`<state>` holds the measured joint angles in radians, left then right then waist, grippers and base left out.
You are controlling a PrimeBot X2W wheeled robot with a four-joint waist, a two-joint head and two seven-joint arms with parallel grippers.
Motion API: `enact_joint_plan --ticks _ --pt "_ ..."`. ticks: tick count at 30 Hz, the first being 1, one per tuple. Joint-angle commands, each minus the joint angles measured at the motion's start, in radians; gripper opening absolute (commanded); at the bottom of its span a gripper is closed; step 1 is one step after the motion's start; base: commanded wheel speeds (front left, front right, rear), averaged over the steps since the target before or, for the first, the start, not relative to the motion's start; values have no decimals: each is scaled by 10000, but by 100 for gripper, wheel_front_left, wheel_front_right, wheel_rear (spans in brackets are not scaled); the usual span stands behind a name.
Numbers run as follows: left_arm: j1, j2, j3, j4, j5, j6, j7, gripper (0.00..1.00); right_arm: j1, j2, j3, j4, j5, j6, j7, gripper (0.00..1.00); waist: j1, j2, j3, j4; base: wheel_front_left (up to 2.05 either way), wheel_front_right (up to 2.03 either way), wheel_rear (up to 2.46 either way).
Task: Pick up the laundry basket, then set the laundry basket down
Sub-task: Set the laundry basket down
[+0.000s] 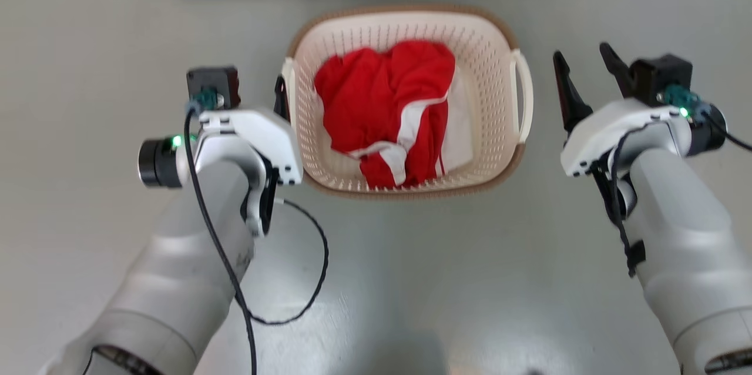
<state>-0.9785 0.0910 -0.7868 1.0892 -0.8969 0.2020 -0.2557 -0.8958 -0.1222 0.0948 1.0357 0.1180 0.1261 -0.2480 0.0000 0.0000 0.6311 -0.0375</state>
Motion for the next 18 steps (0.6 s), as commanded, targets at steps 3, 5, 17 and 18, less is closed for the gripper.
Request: enact_joint_plan --ticks 3,5,17,18 --pt "905 388 745 -724 720 134 -60 100 1065 10 -553 -914 -566 46 -136 100 0 0 -1378 218 0 0 0" --pt "1093 410 877 -857 864 117 -60 100 1247 -5 -728 -1084 -705 46 -136 100 0 0 -1574 233 0 0 0" --pt "3233 751 2724 -2347 2354 -191 -60 100 2827 51 -1591 -2430 -1501 46 -137 100 0 0 -3481 137 0 0 0" --pt "3389 769 2874 -2448 2450 -235 -60 100 2946 48 -1598 -2516 -1504 46 -137 100 0 0 -3635 122 0 0 0"
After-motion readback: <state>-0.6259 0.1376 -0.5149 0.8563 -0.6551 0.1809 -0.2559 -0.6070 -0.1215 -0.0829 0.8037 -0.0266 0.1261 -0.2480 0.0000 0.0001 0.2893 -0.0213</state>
